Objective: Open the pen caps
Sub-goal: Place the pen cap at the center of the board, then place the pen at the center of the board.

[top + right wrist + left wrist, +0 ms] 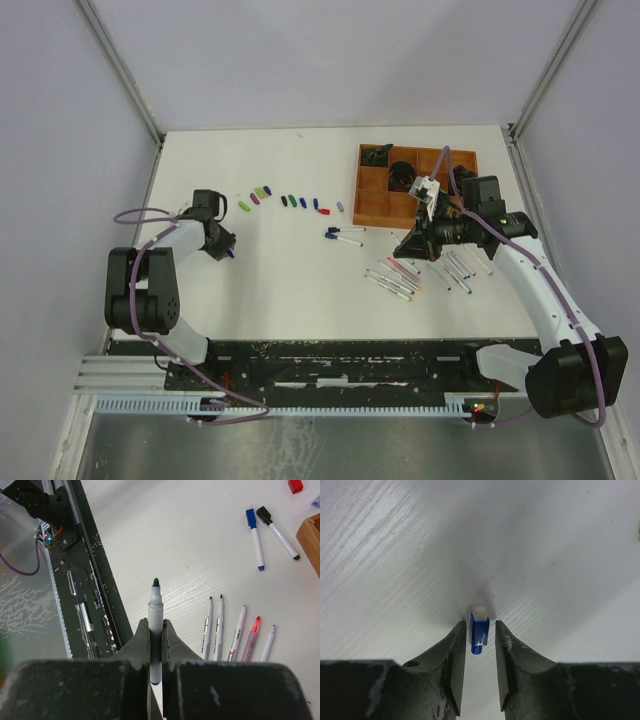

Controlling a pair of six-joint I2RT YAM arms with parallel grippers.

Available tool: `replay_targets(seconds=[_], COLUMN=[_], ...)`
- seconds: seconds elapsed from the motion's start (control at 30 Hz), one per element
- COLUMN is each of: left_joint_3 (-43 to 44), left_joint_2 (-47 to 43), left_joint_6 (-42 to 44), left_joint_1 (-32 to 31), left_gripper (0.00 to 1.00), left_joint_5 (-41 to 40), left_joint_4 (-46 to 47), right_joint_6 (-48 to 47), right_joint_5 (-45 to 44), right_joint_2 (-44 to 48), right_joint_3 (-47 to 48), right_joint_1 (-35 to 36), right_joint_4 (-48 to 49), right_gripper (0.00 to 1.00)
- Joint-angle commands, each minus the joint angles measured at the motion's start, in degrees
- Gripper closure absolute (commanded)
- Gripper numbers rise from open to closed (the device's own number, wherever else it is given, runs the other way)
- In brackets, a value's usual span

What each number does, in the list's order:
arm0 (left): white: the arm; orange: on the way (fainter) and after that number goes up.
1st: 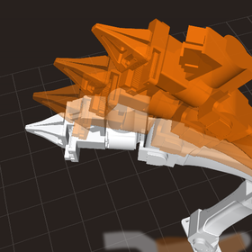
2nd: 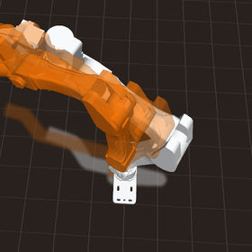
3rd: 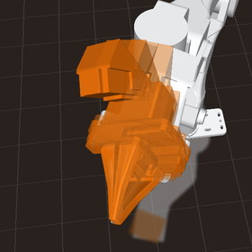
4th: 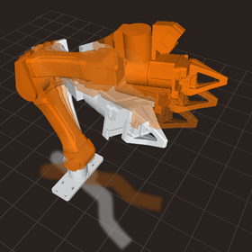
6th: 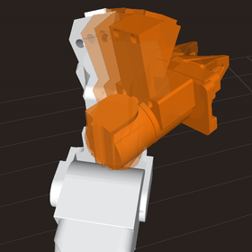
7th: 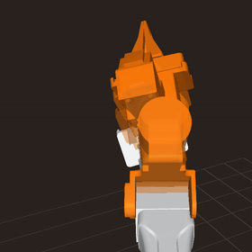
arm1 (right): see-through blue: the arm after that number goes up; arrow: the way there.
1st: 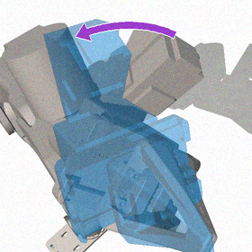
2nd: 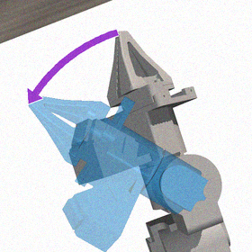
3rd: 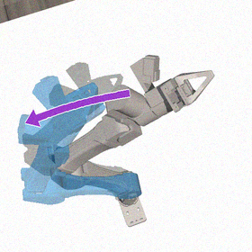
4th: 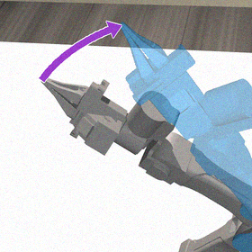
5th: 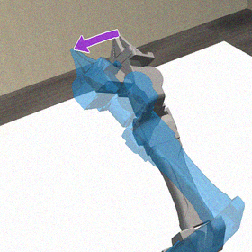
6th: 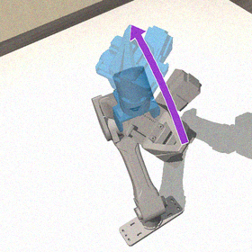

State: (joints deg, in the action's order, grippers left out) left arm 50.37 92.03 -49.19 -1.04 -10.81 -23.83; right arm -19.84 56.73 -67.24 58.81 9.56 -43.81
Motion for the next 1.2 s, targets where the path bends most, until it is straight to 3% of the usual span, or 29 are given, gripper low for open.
replay_targets(seconds=[0.0,0.13,0.27,0.5,0.63,0.8,0.93,1.17], left_joint_3=[0.97,0.62,0.43,0.03,-2.84,-8.00,-9.87,-12.58], left_joint_2=[0.63,-0.19,-2.97,-12.13,-20.01,-28.48,-32.14,-35.50], left_joint_6=[-0.74,-0.73,0.28,2.04,3.70,5.21,5.67,5.95], left_joint_1=[0.94,1.04,1.01,1.04,0.99,1.03,1.03,0.99], left_gripper=[0.63,0.61,0.41,0.30,0.27,0.19,0.17,0.17], left_joint_5=[1.15,1.26,1.42,3.92,10.61,19.15,19.96,20.05], left_joint_4=[-0.38,-0.20,-0.02,0.51,5.39,13.60,15.53,16.24], right_joint_6=[-0.30,-0.30,-0.46,-0.35,-0.16,1.03,2.83,12.03], right_joint_5=[1.40,1.41,1.35,-1.91,-9.30,-25.15,-34.89,-44.36], right_joint_2=[0.47,0.59,0.49,-0.46,-3.08,-9.61,-16.95,-27.48], right_joint_3=[0.62,0.61,0.47,-1.17,-2.19,-2.21,0.08,2.92], right_joint_1=[-0.25,-0.23,-0.29,2.72,10.99,25.16,33.72,41.42], right_joint_4=[0.91,0.92,0.94,2.70,5.00,10.17,12.29,16.18], right_gripper=[0.97,0.96,0.96,0.98,0.96,0.93,0.92,0.90])
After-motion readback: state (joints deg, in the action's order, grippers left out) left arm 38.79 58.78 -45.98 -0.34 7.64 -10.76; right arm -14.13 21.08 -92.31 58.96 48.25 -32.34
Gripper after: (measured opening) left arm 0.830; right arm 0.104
